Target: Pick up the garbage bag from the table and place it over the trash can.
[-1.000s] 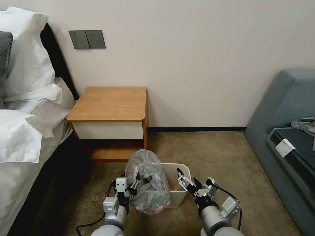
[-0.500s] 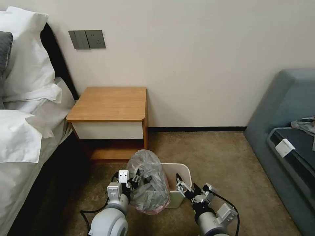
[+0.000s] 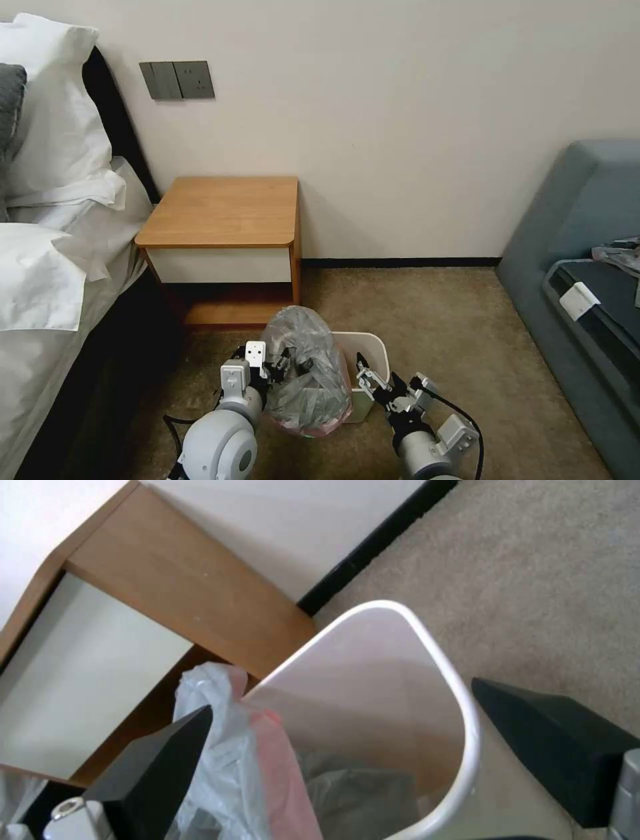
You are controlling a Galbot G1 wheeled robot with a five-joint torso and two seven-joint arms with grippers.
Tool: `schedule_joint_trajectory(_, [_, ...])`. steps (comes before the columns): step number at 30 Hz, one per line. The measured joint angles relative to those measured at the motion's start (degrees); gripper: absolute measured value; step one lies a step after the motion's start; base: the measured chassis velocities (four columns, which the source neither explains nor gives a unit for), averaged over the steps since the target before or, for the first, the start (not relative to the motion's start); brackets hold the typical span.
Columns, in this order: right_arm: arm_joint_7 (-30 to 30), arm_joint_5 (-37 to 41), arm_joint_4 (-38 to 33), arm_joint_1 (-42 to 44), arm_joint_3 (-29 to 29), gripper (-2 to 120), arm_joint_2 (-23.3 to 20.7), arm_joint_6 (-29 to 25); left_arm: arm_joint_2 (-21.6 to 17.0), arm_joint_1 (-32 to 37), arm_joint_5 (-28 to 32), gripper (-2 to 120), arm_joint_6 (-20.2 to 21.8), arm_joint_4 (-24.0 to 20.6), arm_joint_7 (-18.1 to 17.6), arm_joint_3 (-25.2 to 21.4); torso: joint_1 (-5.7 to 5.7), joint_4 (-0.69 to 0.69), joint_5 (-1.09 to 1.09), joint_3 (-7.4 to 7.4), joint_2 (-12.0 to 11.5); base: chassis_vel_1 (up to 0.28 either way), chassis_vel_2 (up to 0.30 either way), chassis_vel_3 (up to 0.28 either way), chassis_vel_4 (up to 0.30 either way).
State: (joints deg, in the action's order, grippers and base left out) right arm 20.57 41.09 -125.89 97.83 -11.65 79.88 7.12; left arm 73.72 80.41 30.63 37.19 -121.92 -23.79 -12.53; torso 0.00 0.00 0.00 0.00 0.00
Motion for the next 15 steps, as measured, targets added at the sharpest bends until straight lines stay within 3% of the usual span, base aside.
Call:
schedule_joint_trajectory(7, [-0.8,-0.8,0.6,0.1,0.1,100,-0.1,-0.7,-1.0,-2.0,3.0,48,2.7,0.4,-1.6,-0.2,0.00,0.00,0.00,0.00,0.0,0.000,0.000,0.000,0.000])
schedule_joint_trajectory(15, [-0.8,-0.8,1.2,-0.4,-0.1,100,-0.2,-0.9,-1.3,-2.5,3.1,40,2.9,2.0,-1.7,0.0,0.00,0.00,0.00,0.00,0.0,0.000,0.000,0.000,0.000])
